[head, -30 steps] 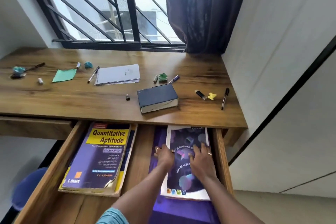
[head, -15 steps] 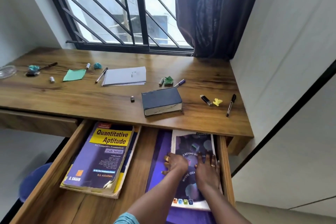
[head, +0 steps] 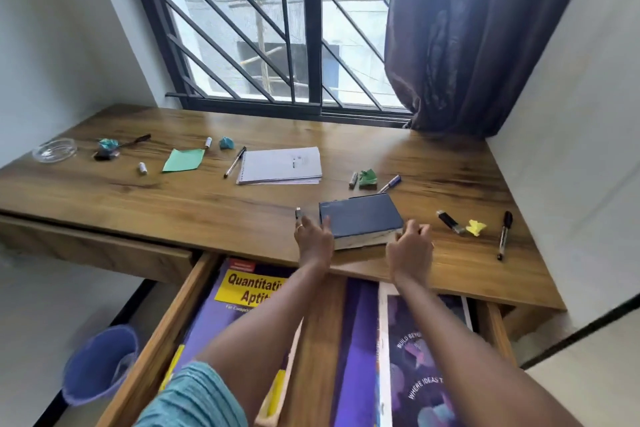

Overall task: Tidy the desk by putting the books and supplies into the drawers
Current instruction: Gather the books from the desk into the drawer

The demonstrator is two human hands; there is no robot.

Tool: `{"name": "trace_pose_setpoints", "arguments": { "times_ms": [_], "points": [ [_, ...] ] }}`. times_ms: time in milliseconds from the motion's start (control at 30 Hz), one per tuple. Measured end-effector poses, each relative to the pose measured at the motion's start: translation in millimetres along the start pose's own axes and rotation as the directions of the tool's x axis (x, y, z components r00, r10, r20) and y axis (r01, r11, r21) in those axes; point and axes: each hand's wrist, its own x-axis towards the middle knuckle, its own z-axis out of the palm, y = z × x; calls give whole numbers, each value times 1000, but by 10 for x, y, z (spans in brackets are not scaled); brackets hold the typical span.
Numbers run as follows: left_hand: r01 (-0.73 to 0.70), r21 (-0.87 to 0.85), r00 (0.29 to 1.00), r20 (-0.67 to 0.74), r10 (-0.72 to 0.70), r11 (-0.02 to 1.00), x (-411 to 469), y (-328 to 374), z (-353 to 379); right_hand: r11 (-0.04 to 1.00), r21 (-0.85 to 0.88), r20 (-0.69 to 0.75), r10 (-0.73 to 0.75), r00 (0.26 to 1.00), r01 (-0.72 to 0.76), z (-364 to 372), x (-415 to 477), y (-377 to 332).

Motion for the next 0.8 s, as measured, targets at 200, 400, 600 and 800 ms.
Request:
{"name": "trace_pose_setpoints", "arguments": {
  "times_ms": [200,400,600,800],
  "points": [
    [221,-79,955,221,-199,972,412,89,138,922,106,280,332,901,-373,319,478,-251],
    [326,-149,936,192,-297,934,530,94,182,876,151,268,410,872,-458,369,526,-200],
    [501,-581,856,443,-267,642,389,11,9,646,544,335,418,845,-535,217,260,-179],
    [484,-615,867,434,-246,623,-204,-184,-271,475,675,417,385,823,-564,44,-227,-119]
  ]
}}
